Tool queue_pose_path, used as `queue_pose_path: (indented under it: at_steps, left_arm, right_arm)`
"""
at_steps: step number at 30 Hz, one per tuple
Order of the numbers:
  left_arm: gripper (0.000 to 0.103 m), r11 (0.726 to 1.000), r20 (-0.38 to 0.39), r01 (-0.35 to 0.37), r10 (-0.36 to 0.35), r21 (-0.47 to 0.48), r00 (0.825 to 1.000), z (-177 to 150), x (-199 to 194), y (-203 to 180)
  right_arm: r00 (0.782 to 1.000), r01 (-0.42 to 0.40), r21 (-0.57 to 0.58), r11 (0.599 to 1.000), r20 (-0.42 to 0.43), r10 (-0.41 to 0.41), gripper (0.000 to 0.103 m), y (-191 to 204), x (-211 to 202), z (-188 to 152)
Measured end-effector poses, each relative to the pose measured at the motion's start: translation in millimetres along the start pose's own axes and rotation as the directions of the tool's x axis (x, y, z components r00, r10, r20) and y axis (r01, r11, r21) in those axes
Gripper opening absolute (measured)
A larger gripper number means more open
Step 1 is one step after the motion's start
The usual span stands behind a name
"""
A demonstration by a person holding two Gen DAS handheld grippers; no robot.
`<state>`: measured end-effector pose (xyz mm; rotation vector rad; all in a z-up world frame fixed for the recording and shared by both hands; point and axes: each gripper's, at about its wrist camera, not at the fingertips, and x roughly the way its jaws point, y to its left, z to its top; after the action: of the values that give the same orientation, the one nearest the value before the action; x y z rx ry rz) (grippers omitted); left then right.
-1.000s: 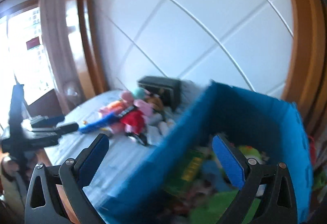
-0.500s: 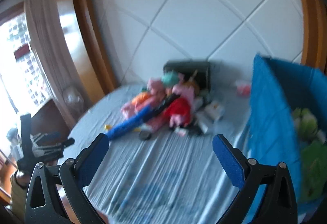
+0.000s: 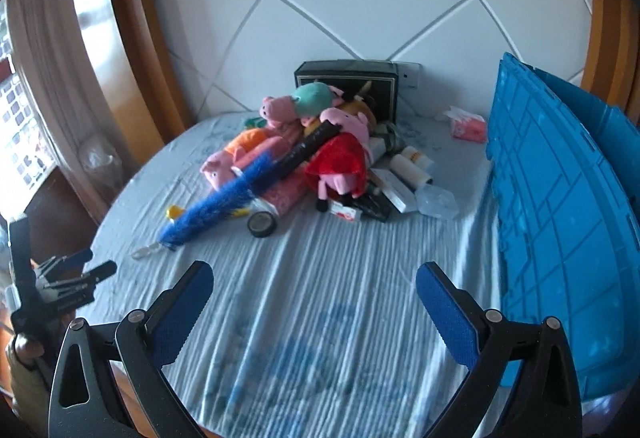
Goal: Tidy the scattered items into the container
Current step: 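Withdraw both tools from the crate toward the item pile, then grasp the blue brush with the left tool while the right tool grasps the black tape roll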
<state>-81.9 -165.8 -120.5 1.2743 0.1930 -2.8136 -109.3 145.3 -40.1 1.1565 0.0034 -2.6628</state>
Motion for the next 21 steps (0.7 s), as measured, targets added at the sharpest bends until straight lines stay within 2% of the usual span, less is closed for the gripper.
queue_pose_path:
  at_steps: [4,7,12,15,18,21]
  left_arm:
    - [0.075,1.0,-0.026,-0.006,0.006,-0.004,1.0,6.3,11.6,-2.7]
    - [0.075,0.999,-0.039,-0.054,0.054,-0.001,0.998,11.4,17.8,1.0]
    - [0.075,0.992,-0.04,-0.112,0.11,-0.051,0.993,17.0,29.2,18.3]
    - [0.075,0.989,-0.057,-0.133,0.129,-0.062,0.99,18.3,48.9,26.3]
    - [0.075,0.989,-0.095,-0.132,0.126,-0.069,0.988,19.5,77.2,33.5]
    - [0.075,0.992,-0.124,-0.122,0.117,-0.033,0.985,23.0,112.0,39.4]
  right_arm:
    - [0.999,-0.004,0.014,1.0,-0.041,0.004,0.103,-6.4,12.1,-3.3]
    - [0.998,-0.025,0.016,1.0,-0.062,0.026,0.103,-8.8,28.7,-1.9]
    - [0.992,-0.113,0.013,0.994,-0.053,0.113,0.103,-5.4,66.9,9.1]
    - [0.989,-0.133,0.012,0.991,-0.059,0.133,0.103,0.0,96.0,13.9]
    - [0.982,-0.156,0.007,0.988,-0.111,0.156,0.103,9.7,128.7,15.0]
    - [0.978,-0.154,-0.002,0.988,-0.144,0.152,0.103,20.0,158.9,14.2]
